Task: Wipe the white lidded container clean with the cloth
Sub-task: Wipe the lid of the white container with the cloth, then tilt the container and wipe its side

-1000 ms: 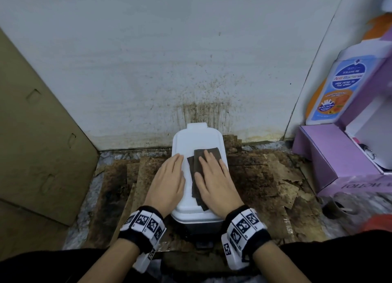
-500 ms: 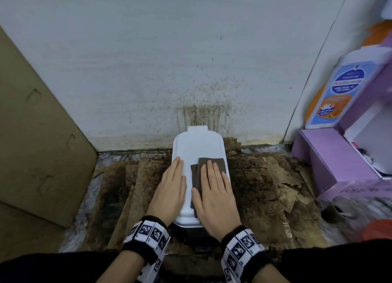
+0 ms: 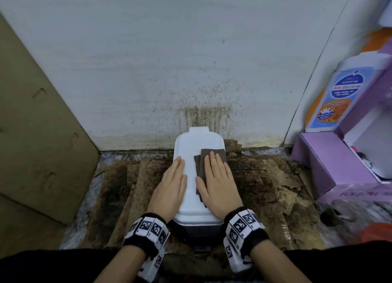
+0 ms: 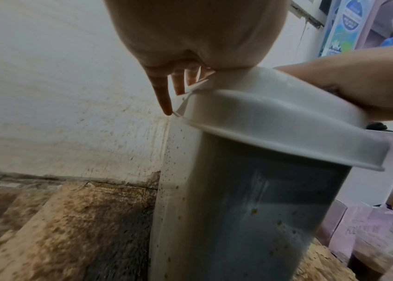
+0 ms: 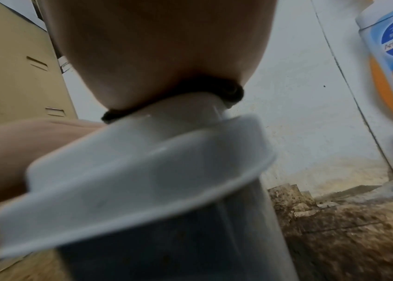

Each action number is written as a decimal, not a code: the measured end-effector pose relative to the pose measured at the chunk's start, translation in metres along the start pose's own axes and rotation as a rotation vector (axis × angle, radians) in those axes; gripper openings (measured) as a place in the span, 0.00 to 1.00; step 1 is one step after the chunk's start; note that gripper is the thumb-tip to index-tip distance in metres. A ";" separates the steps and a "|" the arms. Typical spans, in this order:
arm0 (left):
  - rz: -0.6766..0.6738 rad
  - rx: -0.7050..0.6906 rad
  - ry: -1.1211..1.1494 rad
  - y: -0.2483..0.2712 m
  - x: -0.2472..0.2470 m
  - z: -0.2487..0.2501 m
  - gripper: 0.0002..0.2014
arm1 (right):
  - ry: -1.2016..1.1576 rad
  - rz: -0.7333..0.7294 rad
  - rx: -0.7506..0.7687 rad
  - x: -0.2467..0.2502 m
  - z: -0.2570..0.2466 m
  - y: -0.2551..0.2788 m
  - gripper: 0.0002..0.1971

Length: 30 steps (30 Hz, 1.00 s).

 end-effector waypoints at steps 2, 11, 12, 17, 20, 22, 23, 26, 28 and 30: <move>0.014 0.010 0.016 0.000 0.002 -0.001 0.34 | -0.018 0.060 -0.034 0.003 -0.002 0.016 0.38; 0.007 0.038 0.110 0.001 0.005 0.002 0.27 | -0.236 0.094 -0.217 0.005 0.011 0.036 0.42; 0.005 0.041 0.112 0.001 0.004 0.001 0.27 | -0.302 0.078 -0.243 0.004 0.016 0.031 0.43; -0.023 0.058 0.120 0.002 0.001 -0.001 0.28 | -0.759 -0.062 -0.413 -0.007 0.049 0.017 0.43; -0.040 0.057 0.077 0.001 0.001 0.000 0.27 | -1.026 -0.030 -0.545 -0.017 0.060 0.021 0.40; -0.054 0.039 0.004 -0.001 0.004 0.002 0.27 | -1.184 0.017 -0.645 -0.027 0.065 0.024 0.37; -0.057 0.023 -0.052 -0.002 0.006 0.004 0.27 | -1.254 0.035 -0.691 -0.031 0.067 0.026 0.36; -0.021 -0.010 -0.235 -0.008 0.018 0.010 0.26 | -1.392 0.092 -0.757 -0.042 0.072 0.025 0.31; 0.051 -0.004 -0.279 -0.014 0.028 0.016 0.26 | -1.416 0.124 -0.760 -0.044 0.069 0.024 0.24; 0.109 0.004 -0.208 -0.020 0.034 0.024 0.26 | -1.454 0.147 -0.755 -0.043 0.062 0.023 0.18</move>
Point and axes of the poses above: each hand's wrist, its own y-axis away from the middle knuckle, its own x-axis out of the back of the hand, z = x × y, the point moved 9 cm from there along -y, towards the middle knuckle, and after that the axes turned 9 degrees about z, right-handed, at the moved point
